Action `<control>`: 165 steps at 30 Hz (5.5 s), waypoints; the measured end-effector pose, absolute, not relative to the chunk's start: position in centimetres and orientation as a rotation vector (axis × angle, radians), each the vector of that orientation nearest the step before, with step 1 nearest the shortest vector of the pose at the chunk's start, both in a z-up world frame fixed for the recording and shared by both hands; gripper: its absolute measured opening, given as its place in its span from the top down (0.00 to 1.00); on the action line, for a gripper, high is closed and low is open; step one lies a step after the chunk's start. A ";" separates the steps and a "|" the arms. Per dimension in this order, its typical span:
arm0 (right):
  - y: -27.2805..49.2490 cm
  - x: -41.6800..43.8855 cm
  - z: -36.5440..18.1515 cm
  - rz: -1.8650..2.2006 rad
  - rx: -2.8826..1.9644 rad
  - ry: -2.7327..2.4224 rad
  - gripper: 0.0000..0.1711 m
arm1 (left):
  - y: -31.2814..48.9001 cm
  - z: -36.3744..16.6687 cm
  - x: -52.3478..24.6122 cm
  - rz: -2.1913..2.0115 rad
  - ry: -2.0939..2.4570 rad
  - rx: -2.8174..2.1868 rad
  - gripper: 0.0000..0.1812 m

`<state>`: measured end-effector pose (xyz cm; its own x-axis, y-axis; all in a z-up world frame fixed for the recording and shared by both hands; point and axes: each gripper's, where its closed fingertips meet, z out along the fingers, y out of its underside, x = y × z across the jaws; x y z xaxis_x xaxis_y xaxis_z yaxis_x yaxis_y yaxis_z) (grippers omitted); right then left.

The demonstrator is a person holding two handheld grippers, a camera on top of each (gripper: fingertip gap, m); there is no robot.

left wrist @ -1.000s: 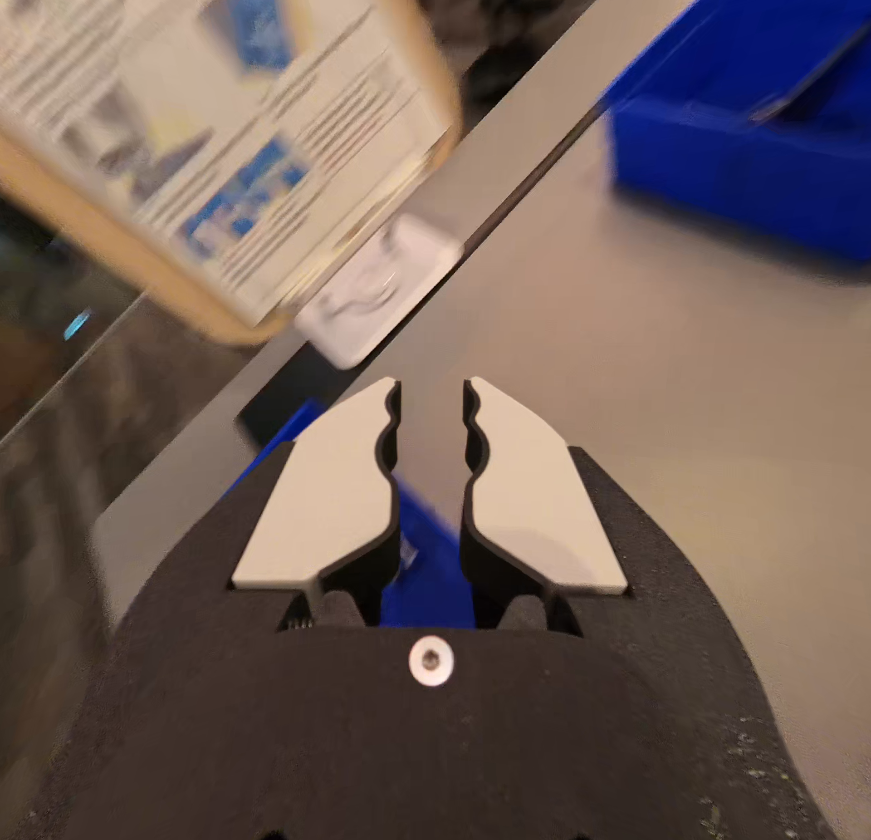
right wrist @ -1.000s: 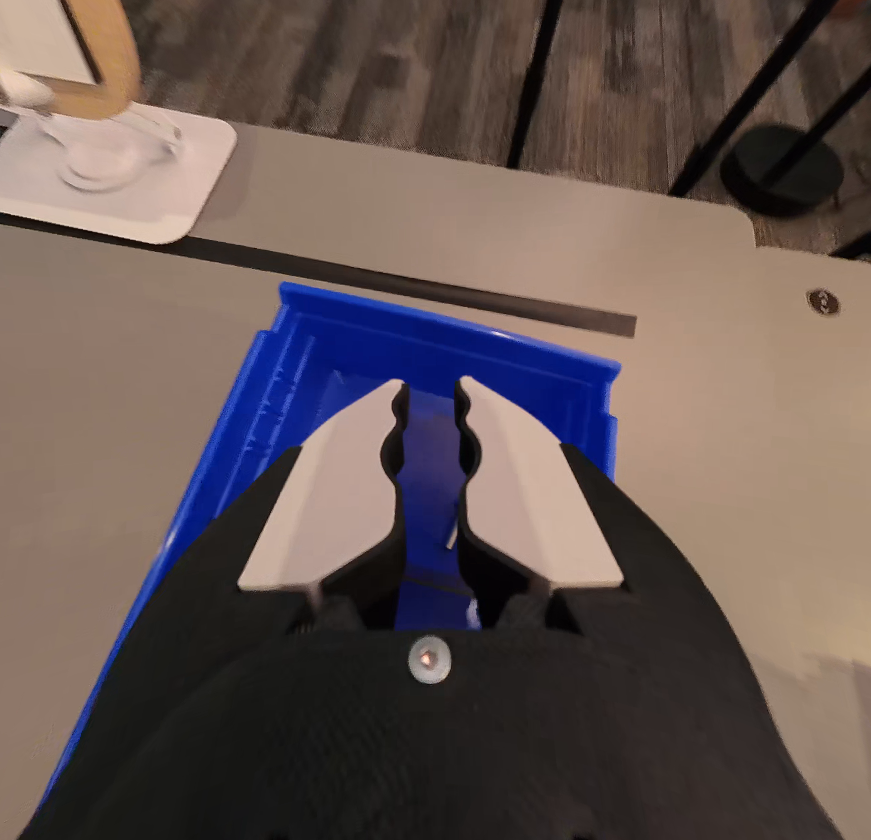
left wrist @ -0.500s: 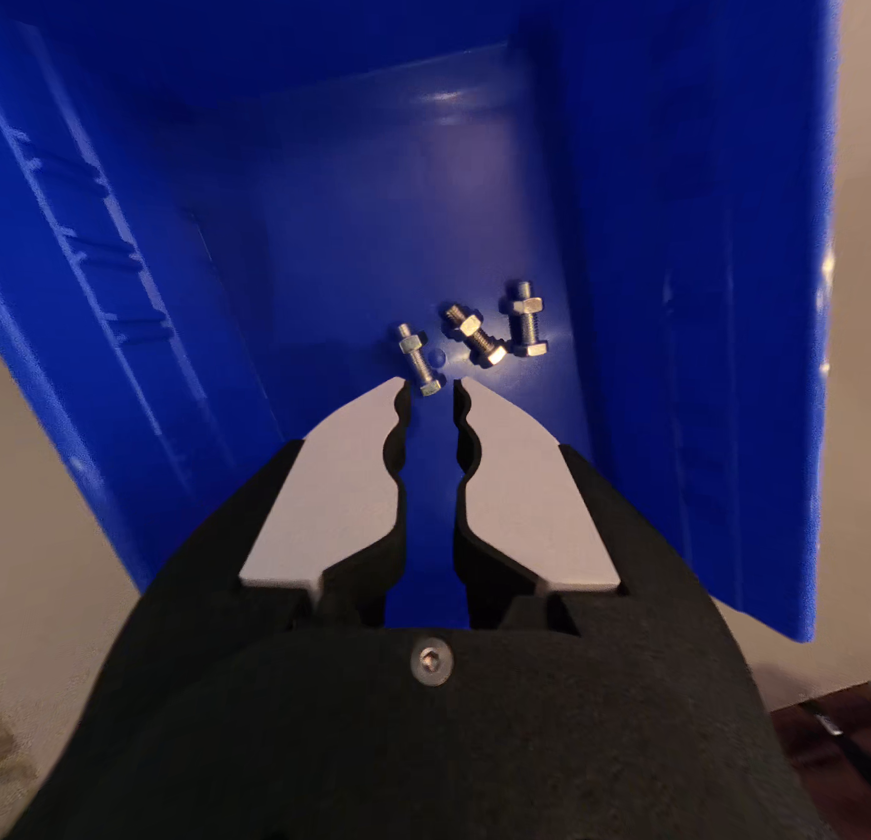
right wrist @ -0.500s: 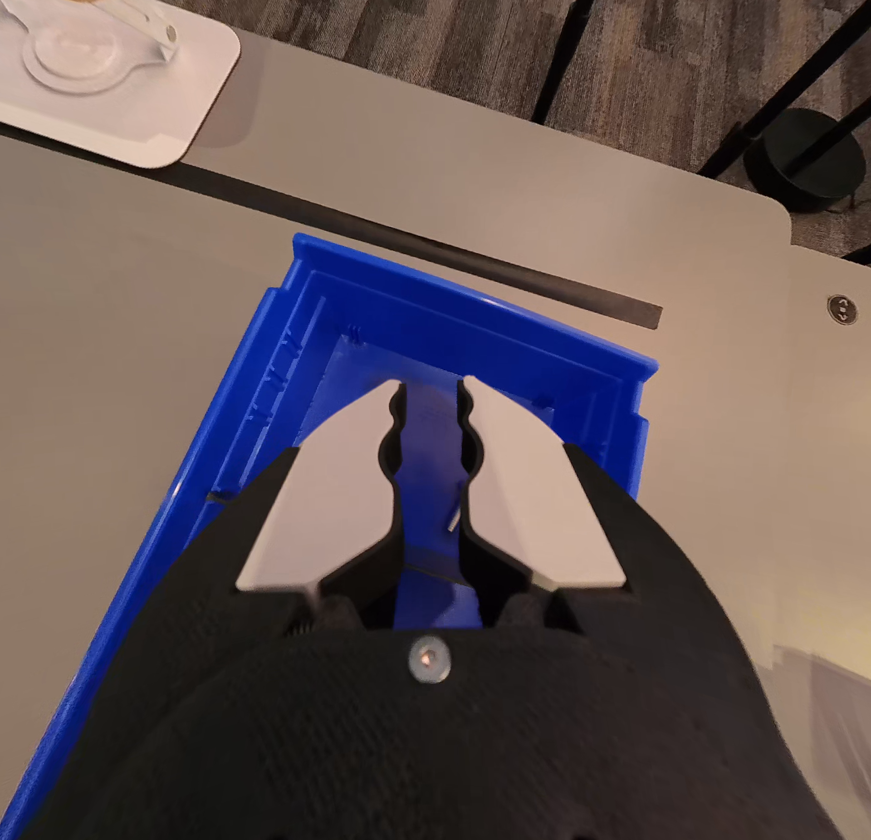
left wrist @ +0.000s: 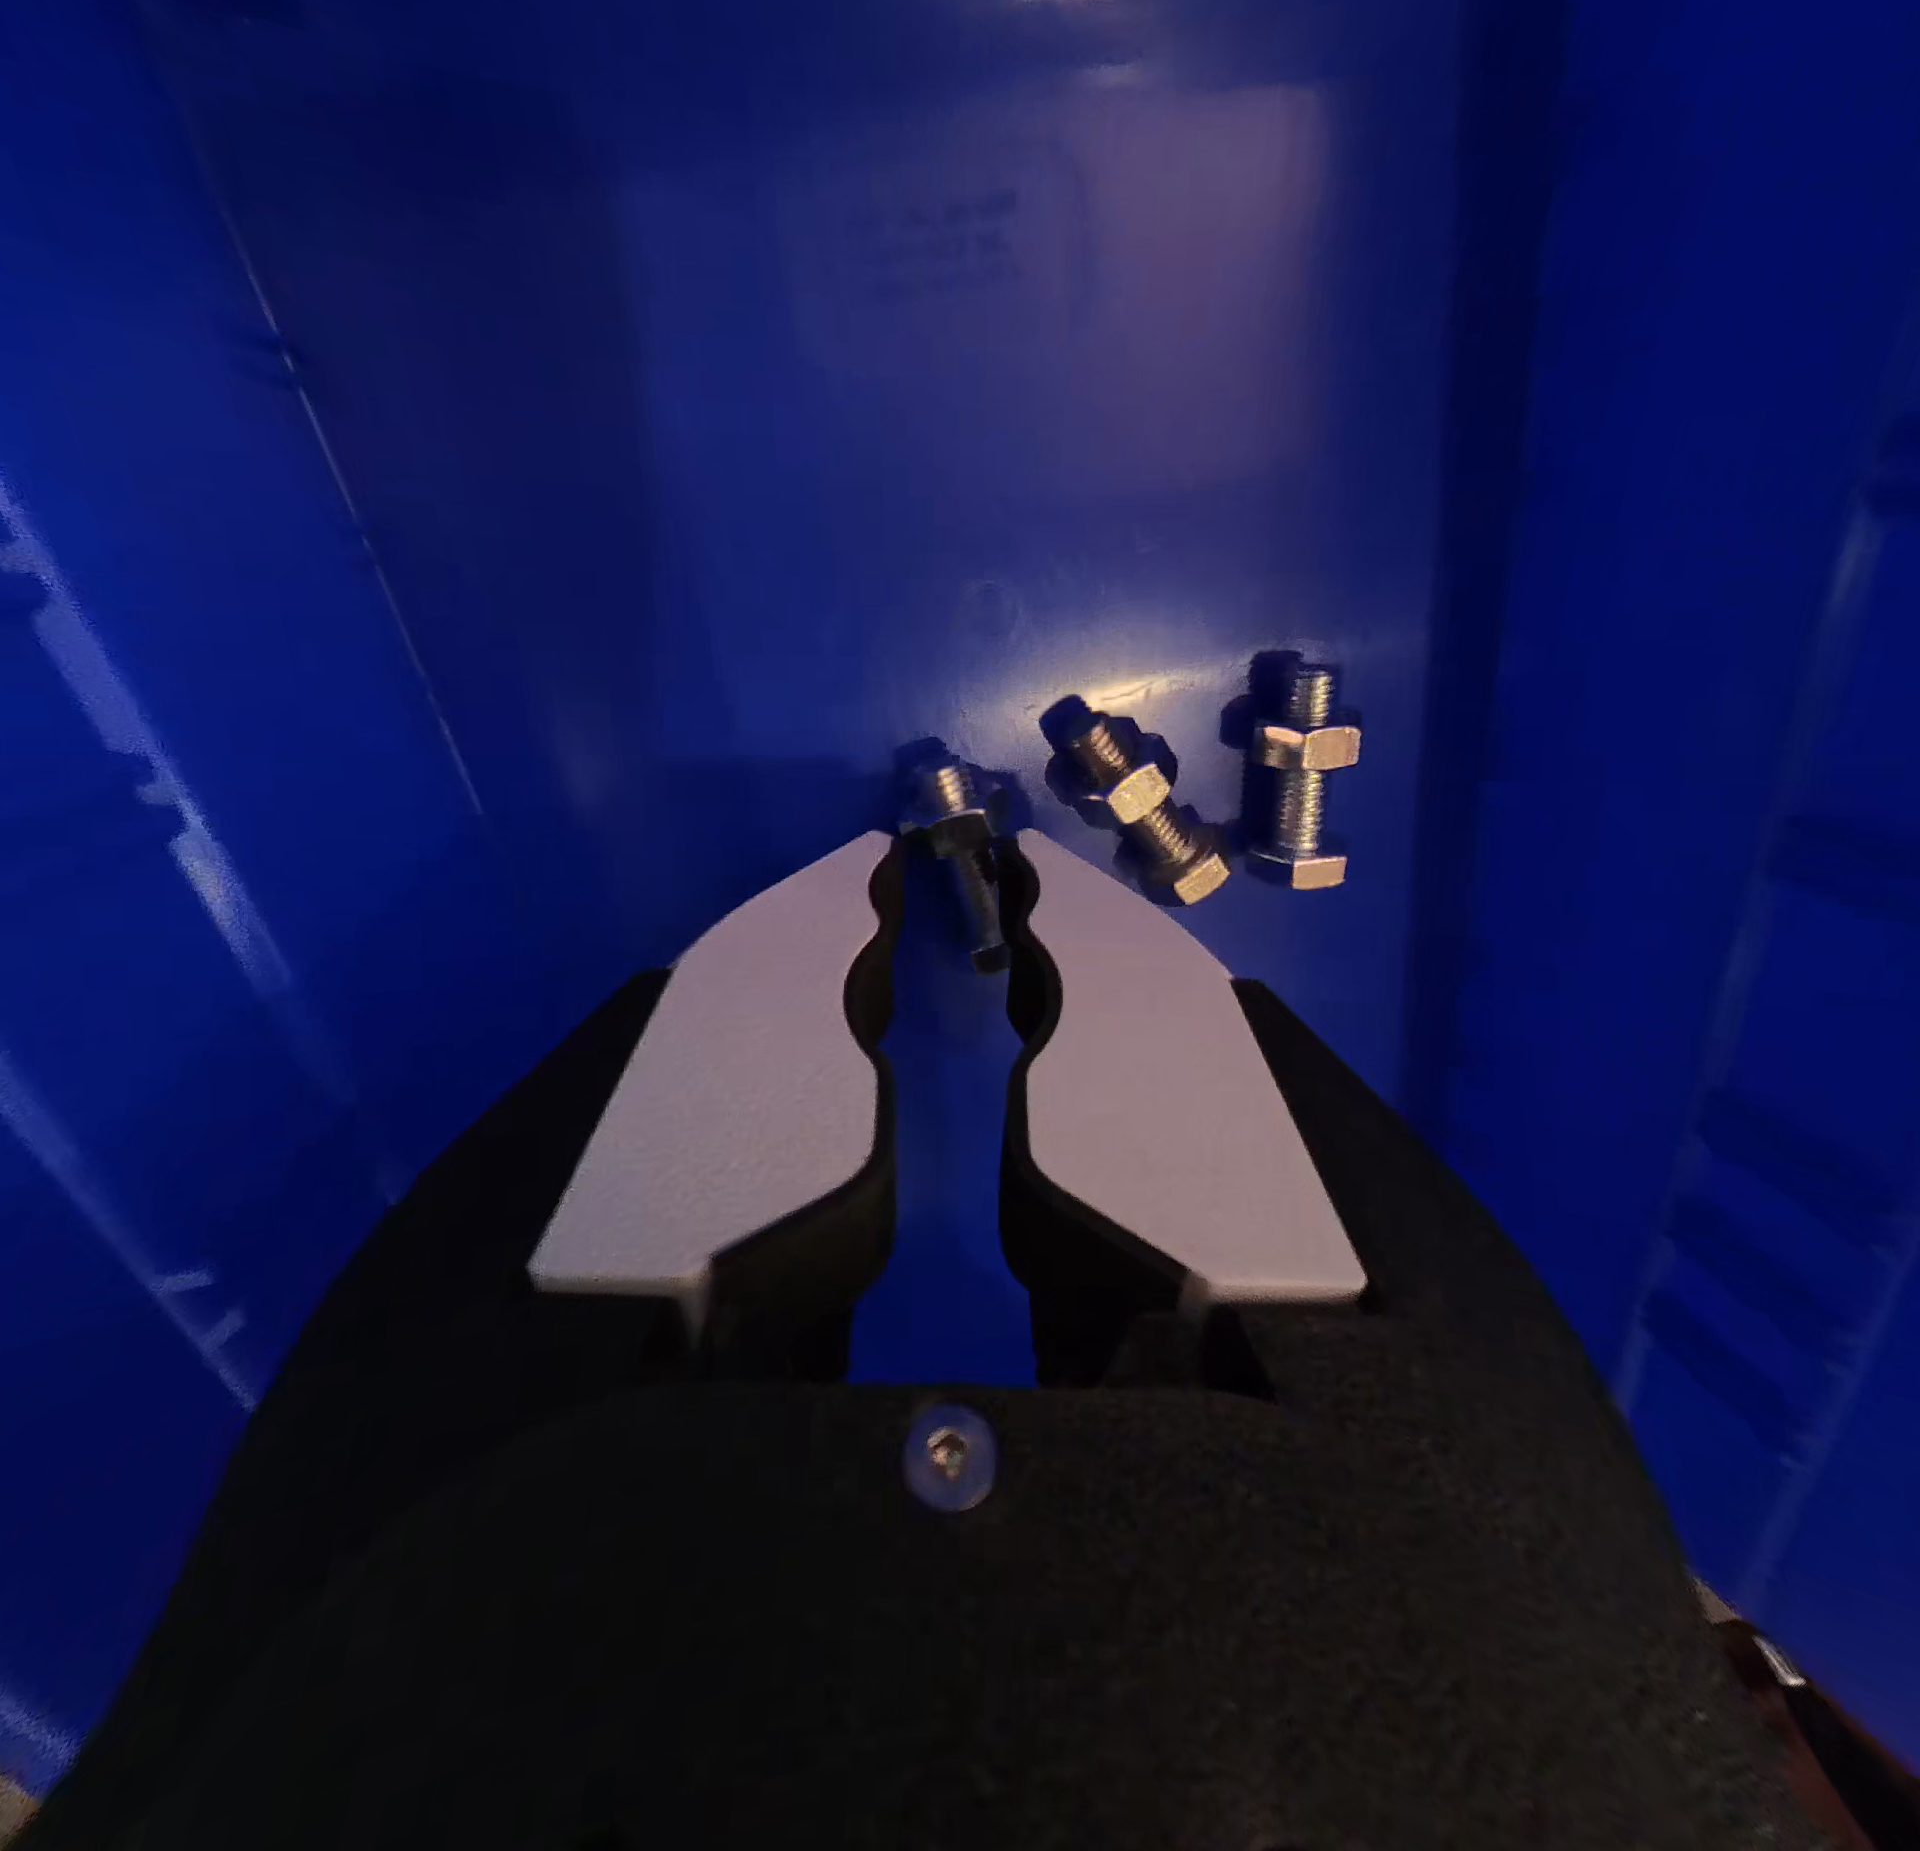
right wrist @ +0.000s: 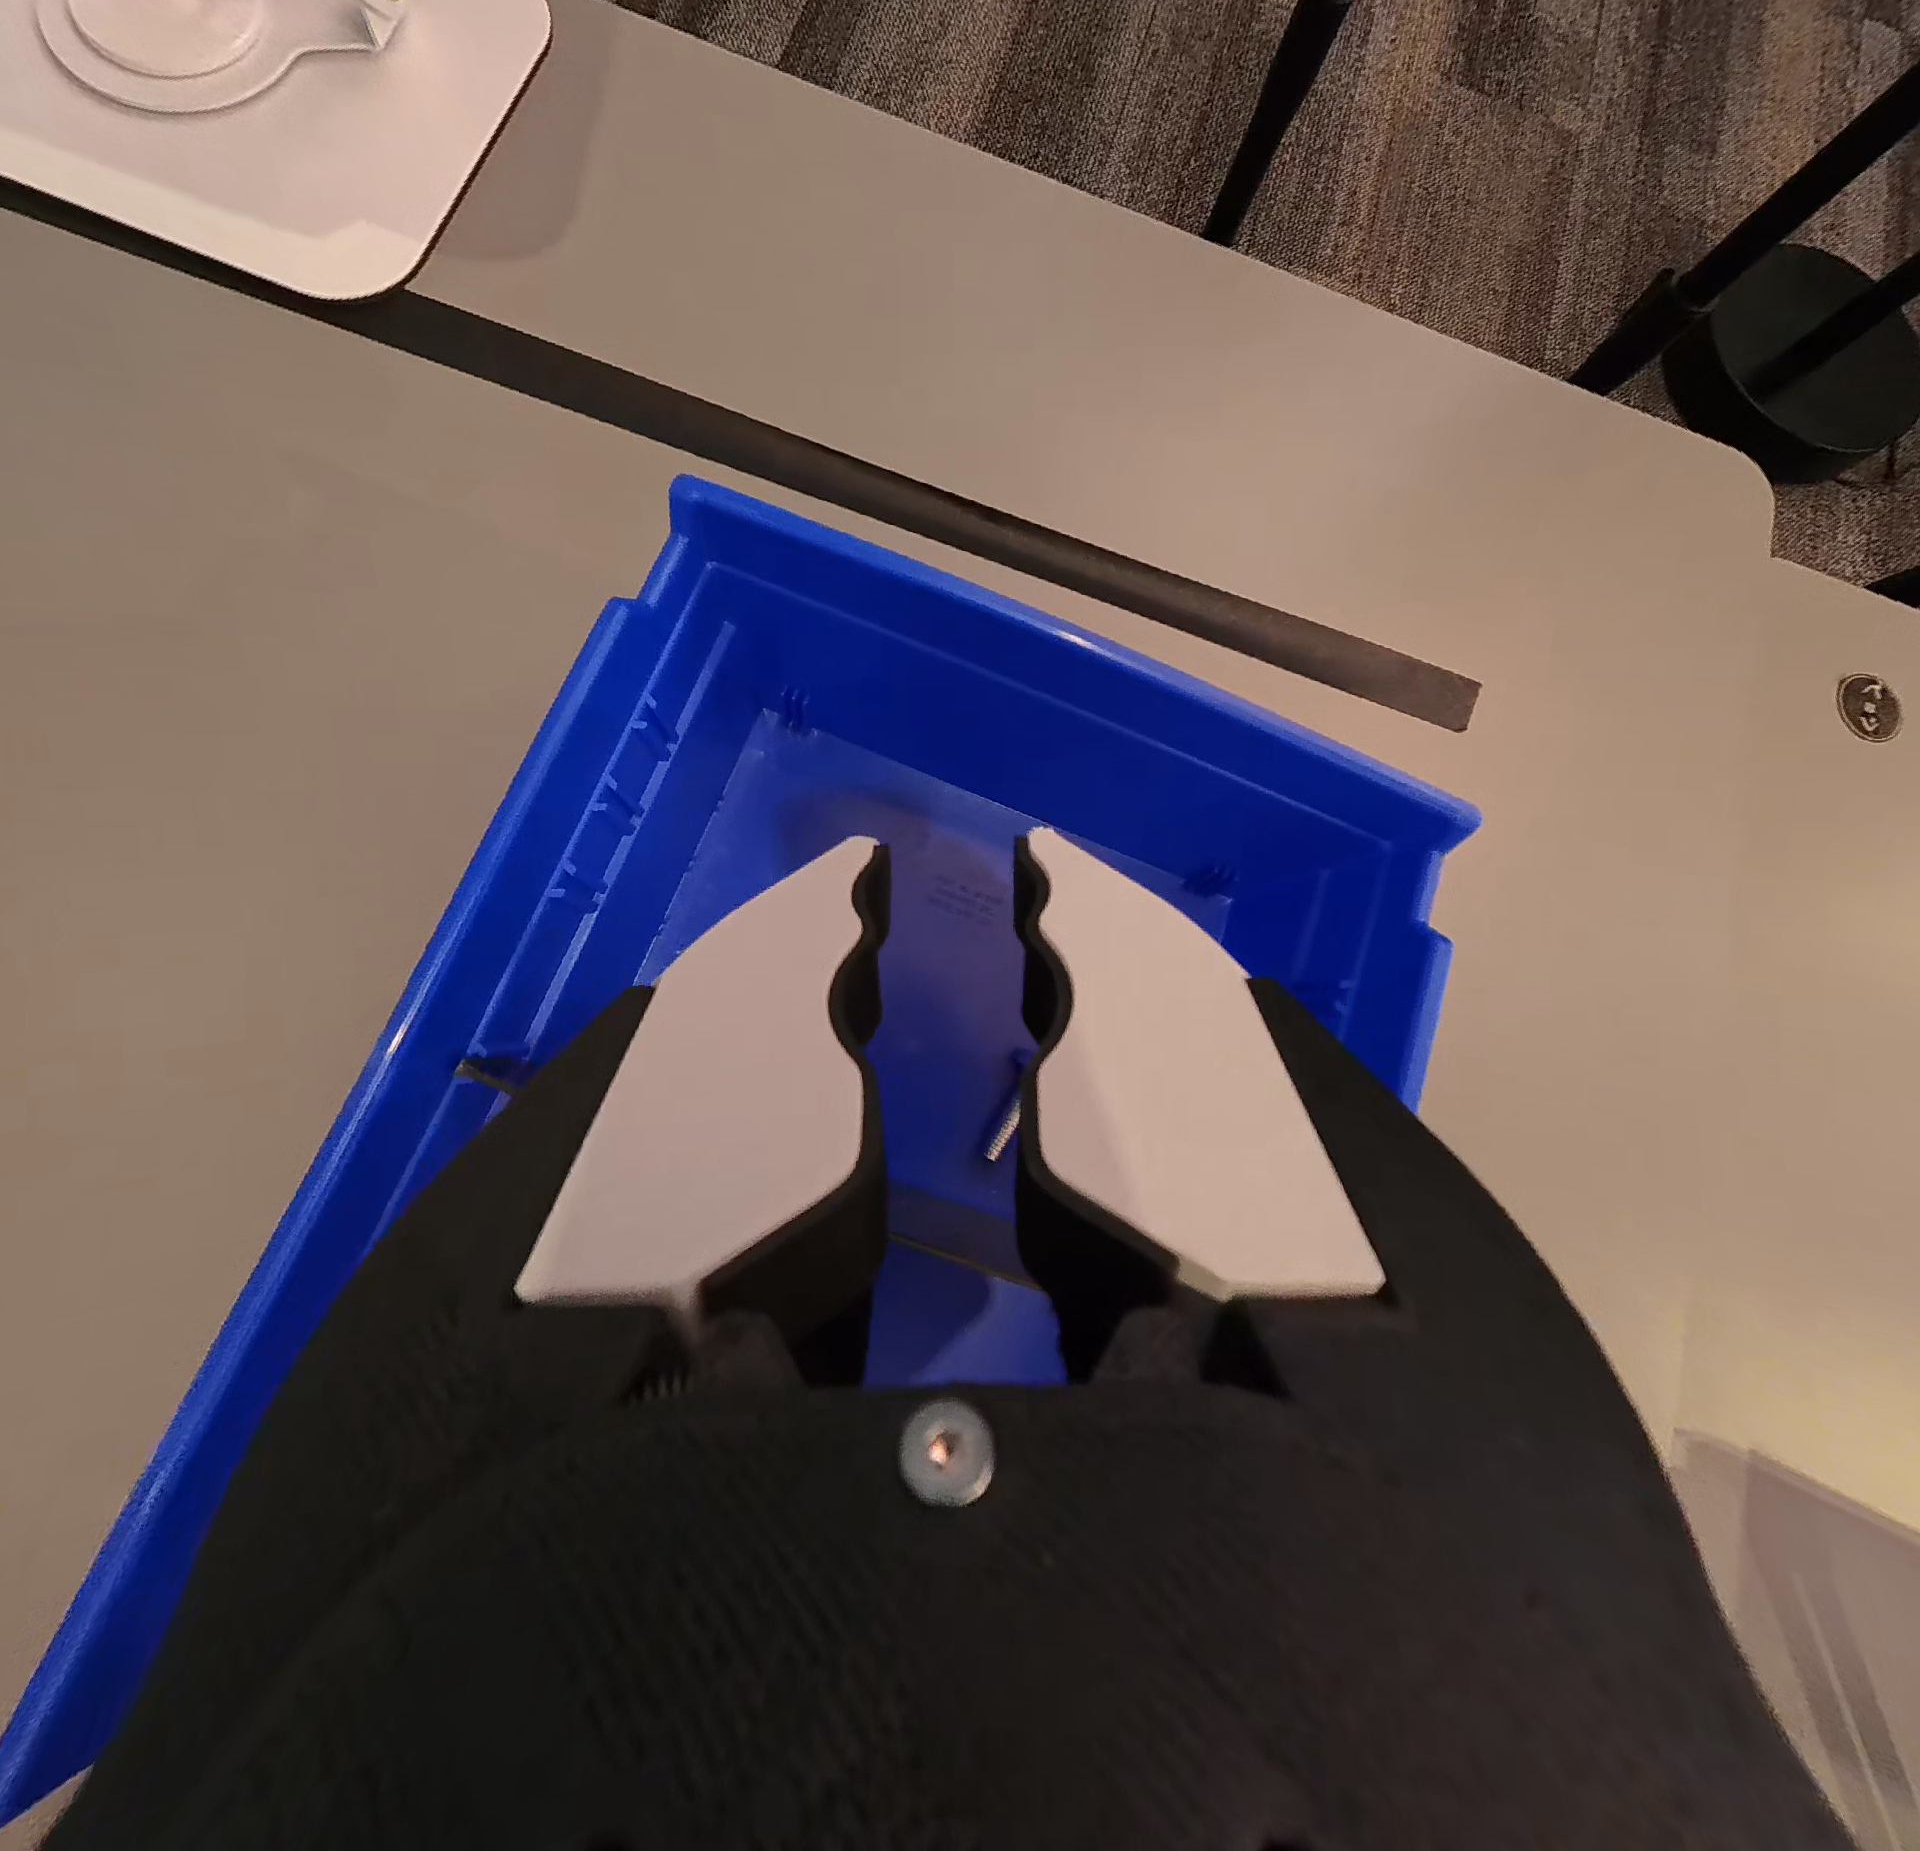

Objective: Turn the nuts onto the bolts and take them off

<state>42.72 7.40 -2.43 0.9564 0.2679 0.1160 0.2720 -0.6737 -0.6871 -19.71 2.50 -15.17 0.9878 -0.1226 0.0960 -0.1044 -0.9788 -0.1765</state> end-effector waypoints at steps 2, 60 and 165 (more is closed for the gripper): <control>7.4 42.7 -2.5 -0.005 -2.343 -0.384 0.86 | 2.5 -15.3 -19.7 -0.157 0.153 -2.973 0.91; -10.2 10.8 12.7 1.485 -1.173 -1.123 0.94 | -11.1 10.6 12.2 -1.286 1.261 -1.492 0.95; -11.9 12.2 14.3 1.193 -1.022 -1.232 0.79 | -11.5 9.2 15.7 -0.931 1.322 -1.399 0.92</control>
<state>12.22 -11.88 14.25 -0.0428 0.9907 0.1294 -0.0979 0.1247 -0.9873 15.69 -11.54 9.24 0.1212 -0.9891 -0.0836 -0.2545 0.0504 -0.9658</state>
